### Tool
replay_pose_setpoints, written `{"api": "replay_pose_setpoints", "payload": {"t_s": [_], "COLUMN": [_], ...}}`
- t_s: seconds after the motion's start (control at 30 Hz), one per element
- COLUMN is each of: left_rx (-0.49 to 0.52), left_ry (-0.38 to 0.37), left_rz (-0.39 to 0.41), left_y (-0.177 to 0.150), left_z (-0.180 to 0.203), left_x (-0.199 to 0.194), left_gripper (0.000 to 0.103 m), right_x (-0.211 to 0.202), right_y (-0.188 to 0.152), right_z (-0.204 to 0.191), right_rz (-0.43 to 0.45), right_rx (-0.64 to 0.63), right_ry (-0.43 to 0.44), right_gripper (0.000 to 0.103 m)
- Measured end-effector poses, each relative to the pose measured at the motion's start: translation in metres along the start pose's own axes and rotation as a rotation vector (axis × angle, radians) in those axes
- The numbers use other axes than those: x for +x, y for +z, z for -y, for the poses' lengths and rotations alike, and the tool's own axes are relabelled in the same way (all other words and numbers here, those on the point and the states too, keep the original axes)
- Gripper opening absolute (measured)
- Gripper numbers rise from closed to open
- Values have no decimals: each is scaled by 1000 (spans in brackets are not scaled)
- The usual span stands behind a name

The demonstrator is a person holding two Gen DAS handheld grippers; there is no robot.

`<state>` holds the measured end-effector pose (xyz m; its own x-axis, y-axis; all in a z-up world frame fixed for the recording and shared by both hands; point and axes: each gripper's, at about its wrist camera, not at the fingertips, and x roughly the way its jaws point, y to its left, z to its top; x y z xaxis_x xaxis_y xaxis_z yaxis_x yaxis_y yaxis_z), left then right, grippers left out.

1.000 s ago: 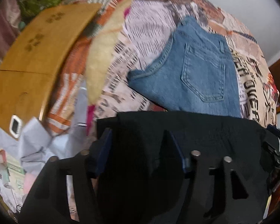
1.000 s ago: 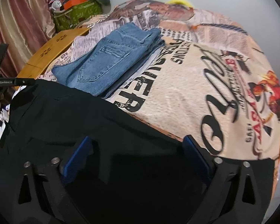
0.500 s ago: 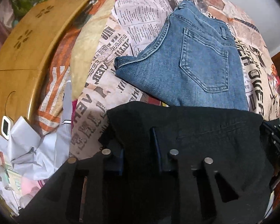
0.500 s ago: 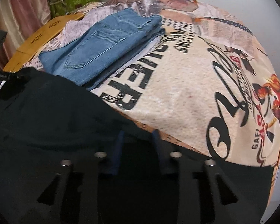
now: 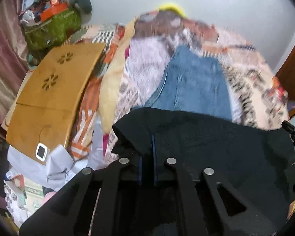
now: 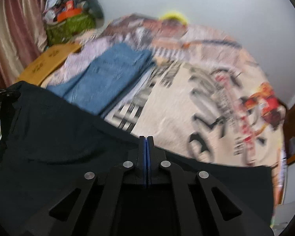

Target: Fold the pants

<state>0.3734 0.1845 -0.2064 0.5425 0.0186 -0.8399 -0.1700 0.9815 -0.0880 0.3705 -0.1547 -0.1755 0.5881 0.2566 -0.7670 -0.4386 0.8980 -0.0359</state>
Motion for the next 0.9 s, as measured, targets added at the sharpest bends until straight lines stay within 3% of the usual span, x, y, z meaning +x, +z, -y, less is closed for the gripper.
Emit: {"api": "replay_pose_setpoints", "payload": {"t_s": [0.13, 0.3, 0.33, 0.4, 0.47, 0.63, 0.9], "left_rx": [-1, 8, 6, -4, -20, -24, -22], "left_ry": [0, -6, -4, -4, -9, -1, 16], "left_rz": [40, 38, 34, 29, 23, 10, -22], "left_y": [4, -10, -12, -16, -14, -9, -3], "left_z": [-1, 1, 0, -3, -6, -8, -16], "left_x": [-21, -31, -29, -24, -16, 7, 49], "left_gripper": [6, 6, 6, 6, 6, 6, 6], "right_x": [-32, -32, -29, -18, -12, 26, 85], "right_y": [11, 6, 3, -1, -6, -4, 9], "right_z": [2, -9, -10, -14, -19, -28, -14], "right_rz": [55, 9, -6, -26, -22, -70, -152], "right_rx": [3, -52, -71, -117, -163, -242, -165], "right_ry": [-5, 31, 29, 15, 10, 8, 118], "right_gripper": [0, 5, 13, 47, 57, 57, 56]}}
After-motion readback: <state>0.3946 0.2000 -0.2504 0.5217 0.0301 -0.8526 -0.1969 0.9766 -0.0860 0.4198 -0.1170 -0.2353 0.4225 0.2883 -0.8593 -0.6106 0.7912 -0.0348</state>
